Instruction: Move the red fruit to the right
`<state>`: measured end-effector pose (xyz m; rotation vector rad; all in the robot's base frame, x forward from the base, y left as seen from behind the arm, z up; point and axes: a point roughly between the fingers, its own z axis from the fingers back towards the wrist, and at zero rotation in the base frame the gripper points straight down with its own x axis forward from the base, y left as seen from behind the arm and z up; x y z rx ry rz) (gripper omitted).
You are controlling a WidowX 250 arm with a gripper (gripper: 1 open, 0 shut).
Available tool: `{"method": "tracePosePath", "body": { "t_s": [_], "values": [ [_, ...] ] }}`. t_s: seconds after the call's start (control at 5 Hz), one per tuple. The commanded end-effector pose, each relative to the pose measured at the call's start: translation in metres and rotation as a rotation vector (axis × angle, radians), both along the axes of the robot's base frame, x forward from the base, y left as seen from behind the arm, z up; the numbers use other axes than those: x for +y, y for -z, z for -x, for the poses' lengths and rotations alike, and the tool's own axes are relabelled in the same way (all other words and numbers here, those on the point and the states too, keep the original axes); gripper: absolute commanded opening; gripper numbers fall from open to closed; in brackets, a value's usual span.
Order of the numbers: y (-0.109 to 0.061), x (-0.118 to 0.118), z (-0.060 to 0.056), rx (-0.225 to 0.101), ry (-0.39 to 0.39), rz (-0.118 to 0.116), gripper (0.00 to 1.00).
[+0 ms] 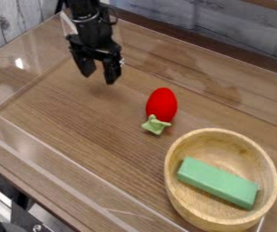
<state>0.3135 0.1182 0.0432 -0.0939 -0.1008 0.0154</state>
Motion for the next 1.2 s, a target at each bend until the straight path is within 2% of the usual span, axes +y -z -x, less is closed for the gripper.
{"method": "tracePosePath", "body": {
  "t_s": [0.0,0.2,0.4,0.6,1.0],
  "values": [
    [-0.018,-0.02,-0.01,-0.044,0.033,-0.011,1.0],
    [-0.027,-0.049,-0.014,-0.055,0.063,-0.003,1.0],
    [-0.042,-0.063,-0.013,-0.066,-0.006,-0.006,1.0],
    [-0.052,-0.064,-0.011,-0.068,-0.076,-0.01,1.0],
    [-0.052,-0.092,-0.014,-0.055,0.068,-0.002,1.0]
  ]
}}
